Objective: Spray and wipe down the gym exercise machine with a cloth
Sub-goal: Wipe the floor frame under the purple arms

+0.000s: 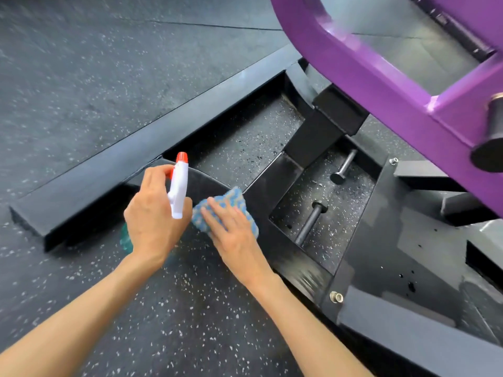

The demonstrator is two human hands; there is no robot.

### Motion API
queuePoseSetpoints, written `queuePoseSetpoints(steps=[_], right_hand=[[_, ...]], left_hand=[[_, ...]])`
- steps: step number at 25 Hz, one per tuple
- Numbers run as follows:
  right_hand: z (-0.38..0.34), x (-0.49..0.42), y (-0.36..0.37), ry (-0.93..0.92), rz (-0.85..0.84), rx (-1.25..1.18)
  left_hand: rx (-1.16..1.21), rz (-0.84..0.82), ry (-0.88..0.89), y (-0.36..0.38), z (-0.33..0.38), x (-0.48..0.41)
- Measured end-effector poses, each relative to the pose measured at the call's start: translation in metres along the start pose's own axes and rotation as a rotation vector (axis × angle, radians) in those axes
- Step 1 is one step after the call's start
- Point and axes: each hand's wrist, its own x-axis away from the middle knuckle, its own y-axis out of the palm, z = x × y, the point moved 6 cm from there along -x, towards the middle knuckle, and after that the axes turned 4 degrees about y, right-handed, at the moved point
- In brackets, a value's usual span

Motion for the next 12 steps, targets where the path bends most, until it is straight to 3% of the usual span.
queuePoseSetpoints(steps=[2,8,11,12], right_hand=[[0.006,-0.032,0.002,-0.203,-0.098,-0.027],[0.152,-0.106,-0.039,0.199,-0.042,-0.126],[0.124,-0.097,-0.029,0.342,0.048,-0.035],[0.105,-0.083,-0.024,0.294,0.074,-0.002]], left_hand=[[0.02,0.009,-0.032,-0.003,-0.003,-0.001],[0.101,0.105,-0.093,-0.017,-0.024,-0.002],[0.099,0.109,-0.086,-0.02,-0.023,-0.002],[0.104,0.103,-0.084,-0.021,-0.023,-0.004]])
